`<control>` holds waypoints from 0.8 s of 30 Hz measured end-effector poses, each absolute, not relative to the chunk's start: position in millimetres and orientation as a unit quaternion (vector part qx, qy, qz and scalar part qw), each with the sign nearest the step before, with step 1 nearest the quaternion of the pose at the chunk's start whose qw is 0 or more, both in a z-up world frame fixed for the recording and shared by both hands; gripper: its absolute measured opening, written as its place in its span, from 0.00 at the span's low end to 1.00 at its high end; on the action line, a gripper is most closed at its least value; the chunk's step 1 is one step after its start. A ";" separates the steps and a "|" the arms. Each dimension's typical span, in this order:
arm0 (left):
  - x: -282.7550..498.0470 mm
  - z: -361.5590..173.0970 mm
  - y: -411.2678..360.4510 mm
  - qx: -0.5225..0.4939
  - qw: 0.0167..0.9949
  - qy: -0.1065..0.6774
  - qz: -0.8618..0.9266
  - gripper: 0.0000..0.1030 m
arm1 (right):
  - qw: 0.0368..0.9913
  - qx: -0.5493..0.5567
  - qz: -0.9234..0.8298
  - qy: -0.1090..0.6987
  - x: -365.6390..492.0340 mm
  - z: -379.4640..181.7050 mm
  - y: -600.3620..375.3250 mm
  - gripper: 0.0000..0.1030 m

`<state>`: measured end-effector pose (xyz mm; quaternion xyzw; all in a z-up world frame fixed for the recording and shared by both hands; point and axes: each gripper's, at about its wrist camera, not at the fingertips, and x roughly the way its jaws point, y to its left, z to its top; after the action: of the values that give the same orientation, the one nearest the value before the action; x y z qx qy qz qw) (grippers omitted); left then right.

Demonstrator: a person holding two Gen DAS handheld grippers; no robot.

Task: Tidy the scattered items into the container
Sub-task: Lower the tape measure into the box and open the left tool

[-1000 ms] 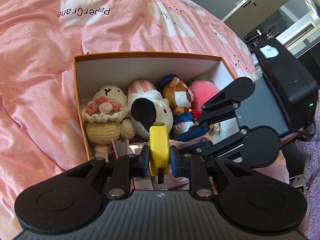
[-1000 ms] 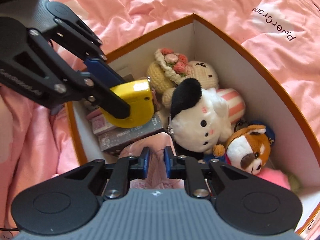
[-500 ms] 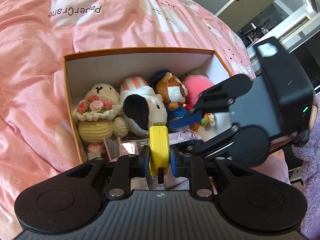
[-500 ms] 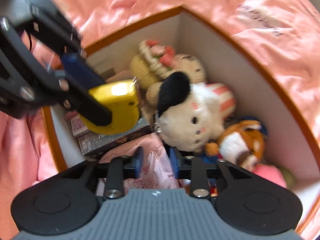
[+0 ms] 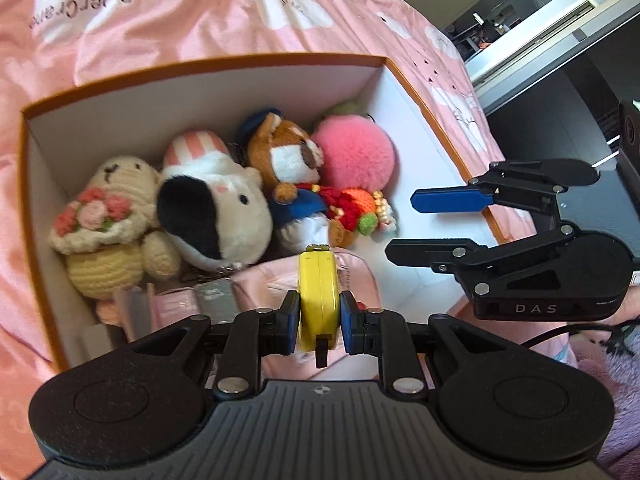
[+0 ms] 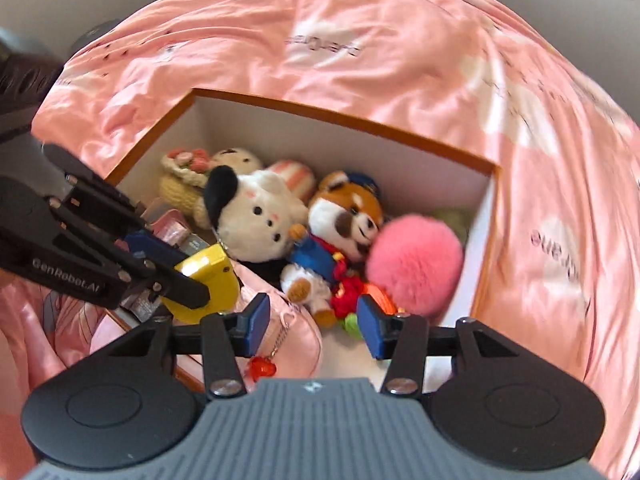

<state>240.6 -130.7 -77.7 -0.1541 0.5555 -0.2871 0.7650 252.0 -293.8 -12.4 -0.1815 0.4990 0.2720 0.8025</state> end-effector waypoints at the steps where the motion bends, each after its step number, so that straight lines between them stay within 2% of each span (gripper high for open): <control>1: 241.6 -80.2 -132.2 -0.159 0.761 0.558 -0.291 0.23 | 0.804 -0.179 0.270 0.499 251.1 -14.1 -296.5 0.50; 8: 245.2 -95.0 -135.9 -0.145 0.755 0.583 -0.262 0.23 | 0.815 -0.181 0.266 0.482 245.6 -17.8 -293.0 0.50; 13: 239.1 -86.7 -134.2 -0.122 0.773 0.572 -0.246 0.25 | 0.818 -0.189 0.263 0.476 240.2 -16.5 -289.8 0.50; 17: 230.1 -69.7 -129.9 -0.098 0.796 0.547 -0.240 0.34 | 0.823 -0.197 0.253 0.469 234.1 -13.3 -289.9 0.51; 21: 226.2 -67.0 -127.1 -0.102 0.795 0.546 -0.244 0.34 | 0.826 -0.196 0.253 0.465 228.7 -10.7 -290.4 0.51; 22: 227.3 -68.9 -127.5 -0.104 0.792 0.549 -0.246 0.28 | 0.826 -0.198 0.252 0.463 227.0 -10.5 -289.8 0.51; 24: 227.7 -72.6 -128.1 -0.105 0.788 0.554 -0.248 0.26 | 0.827 -0.201 0.252 0.461 223.9 -10.4 -288.6 0.51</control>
<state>227.7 -128.1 -72.6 -0.1048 0.5539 -0.2482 0.7878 223.9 -288.6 -10.4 -0.2007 0.4607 0.2518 0.8271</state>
